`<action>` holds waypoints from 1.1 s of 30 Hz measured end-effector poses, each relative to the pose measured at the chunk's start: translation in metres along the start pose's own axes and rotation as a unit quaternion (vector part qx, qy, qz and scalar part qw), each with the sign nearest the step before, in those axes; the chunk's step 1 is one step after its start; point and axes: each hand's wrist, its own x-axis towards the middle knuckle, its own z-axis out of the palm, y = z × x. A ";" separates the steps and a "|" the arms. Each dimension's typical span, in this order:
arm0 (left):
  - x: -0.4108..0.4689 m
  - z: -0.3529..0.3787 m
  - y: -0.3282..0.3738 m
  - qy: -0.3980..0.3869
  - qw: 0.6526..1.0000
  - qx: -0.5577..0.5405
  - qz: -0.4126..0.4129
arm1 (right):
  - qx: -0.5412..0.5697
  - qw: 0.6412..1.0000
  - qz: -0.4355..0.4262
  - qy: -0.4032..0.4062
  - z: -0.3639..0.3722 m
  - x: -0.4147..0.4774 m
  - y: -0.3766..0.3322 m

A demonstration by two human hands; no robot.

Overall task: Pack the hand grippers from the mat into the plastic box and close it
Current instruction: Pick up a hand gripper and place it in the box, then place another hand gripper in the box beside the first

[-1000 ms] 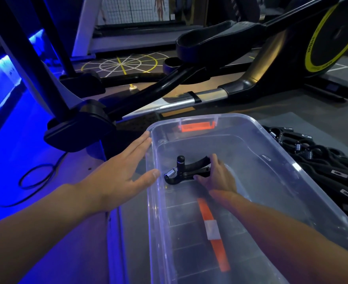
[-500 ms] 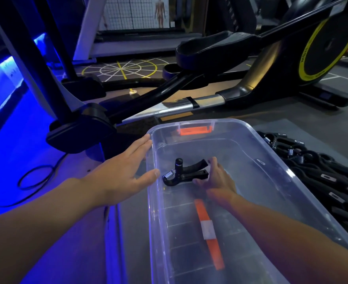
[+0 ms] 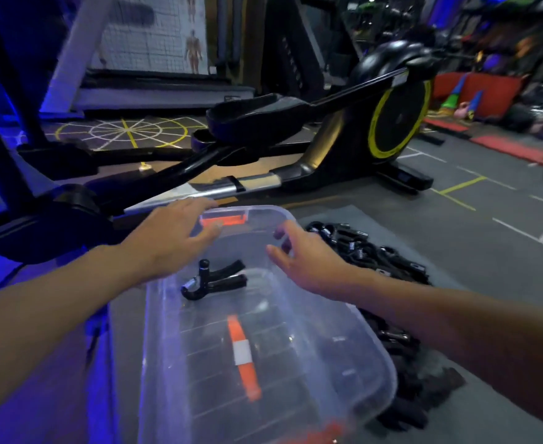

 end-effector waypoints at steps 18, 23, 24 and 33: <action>0.022 0.102 0.104 -0.128 0.985 0.068 0.093 | -0.127 0.981 0.131 -0.062 -0.061 -0.058 0.211; 0.023 0.110 0.095 -0.132 0.989 0.008 0.068 | -0.208 0.963 0.154 -0.082 -0.039 -0.041 0.242; 0.024 0.112 0.095 -0.136 0.988 -0.003 0.073 | -0.225 0.958 0.153 -0.085 -0.034 -0.041 0.248; 0.033 0.124 0.097 -0.148 0.985 -0.021 0.090 | -0.103 0.983 0.148 -0.029 -0.012 -0.042 0.276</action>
